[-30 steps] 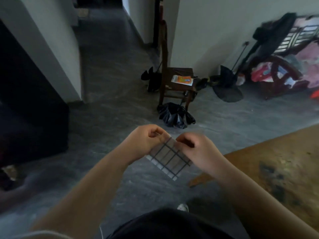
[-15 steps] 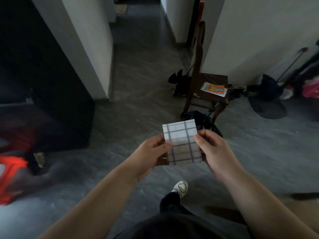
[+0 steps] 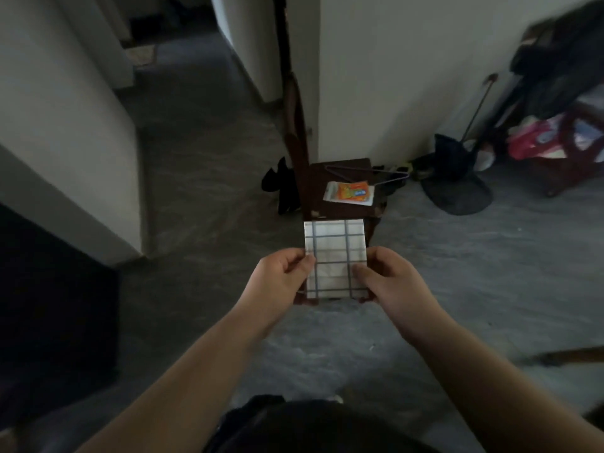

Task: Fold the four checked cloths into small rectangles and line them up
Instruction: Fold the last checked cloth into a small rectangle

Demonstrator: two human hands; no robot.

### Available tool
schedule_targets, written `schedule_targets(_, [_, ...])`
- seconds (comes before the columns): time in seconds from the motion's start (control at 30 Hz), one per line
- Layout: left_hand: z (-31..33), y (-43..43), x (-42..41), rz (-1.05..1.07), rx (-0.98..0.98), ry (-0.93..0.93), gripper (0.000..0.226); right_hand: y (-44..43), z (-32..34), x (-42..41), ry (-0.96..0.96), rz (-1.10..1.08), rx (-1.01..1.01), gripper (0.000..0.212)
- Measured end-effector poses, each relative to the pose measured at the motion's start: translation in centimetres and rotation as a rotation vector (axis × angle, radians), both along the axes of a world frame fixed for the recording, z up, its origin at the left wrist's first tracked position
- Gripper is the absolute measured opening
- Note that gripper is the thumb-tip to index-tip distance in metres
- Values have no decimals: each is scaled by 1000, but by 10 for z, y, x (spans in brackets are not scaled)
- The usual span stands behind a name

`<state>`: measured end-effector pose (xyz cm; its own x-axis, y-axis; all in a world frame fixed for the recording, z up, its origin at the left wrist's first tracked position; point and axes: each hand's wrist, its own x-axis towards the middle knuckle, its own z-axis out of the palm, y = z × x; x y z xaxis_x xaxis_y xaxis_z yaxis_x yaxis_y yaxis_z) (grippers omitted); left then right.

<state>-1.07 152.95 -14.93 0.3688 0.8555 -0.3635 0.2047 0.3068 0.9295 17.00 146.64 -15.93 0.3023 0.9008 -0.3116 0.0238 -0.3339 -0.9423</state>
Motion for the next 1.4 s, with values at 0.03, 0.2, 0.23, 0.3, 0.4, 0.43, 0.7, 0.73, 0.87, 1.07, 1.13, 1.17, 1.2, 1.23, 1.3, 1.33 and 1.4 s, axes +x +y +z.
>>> schedule_targets(0.03, [0,11,14,-48,-8,-12,17,7,0,12,-37,-33,-2,10])
schedule_targets(0.2, [-11,64,97,-196,-65,-59,16,31,-11,79,-92,-221,4,10])
schedule_targets(0.23, [-14,75,115,-233,-77,-71,15,36,-13,92,-91,-260,6,10])
schedule_targets(0.3, [-20,99,150,-304,-84,-93,14,47,-17,119,-100,-337,1,9])
schedule_targets(0.4, [-30,139,206,-404,-91,-110,14,70,-24,160,-97,-450,-3,10])
schedule_targets(0.43, [-34,154,225,-438,-95,-108,13,79,-26,174,-93,-488,-3,11])
schedule_targets(0.7, [-36,246,368,-744,-82,-104,20,142,-16,268,-135,-769,-39,10])
schedule_targets(0.73, [-35,251,384,-773,-80,-95,21,145,-15,278,-121,-806,-45,10])
schedule_targets(0.87, [-35,257,444,-917,-58,-70,22,145,-16,315,-38,-945,-48,10])
schedule_targets(1.07, [-40,246,555,-1000,-86,-40,18,124,-18,398,7,-1097,-26,8])
schedule_targets(1.13, [-41,236,599,-1042,-66,-34,19,113,-21,436,15,-1138,-4,9])
schedule_targets(1.17, [-41,230,622,-1059,-54,-31,19,107,-23,457,16,-1155,4,9])
schedule_targets(1.2, [-41,223,646,-1075,-46,-26,18,100,-26,478,20,-1171,13,10])
schedule_targets(1.23, [-41,216,670,-1090,-39,-21,17,92,-27,500,28,-1186,24,10])
schedule_targets(1.3, [-38,201,720,-1113,-20,-17,17,76,-28,544,52,-1207,47,11])
schedule_targets(1.33, [-35,195,744,-1122,-9,-15,18,68,-27,566,69,-1210,53,13])
schedule_targets(1.4, [-29,181,789,-1140,10,-14,16,53,-23,609,90,-1203,63,14])
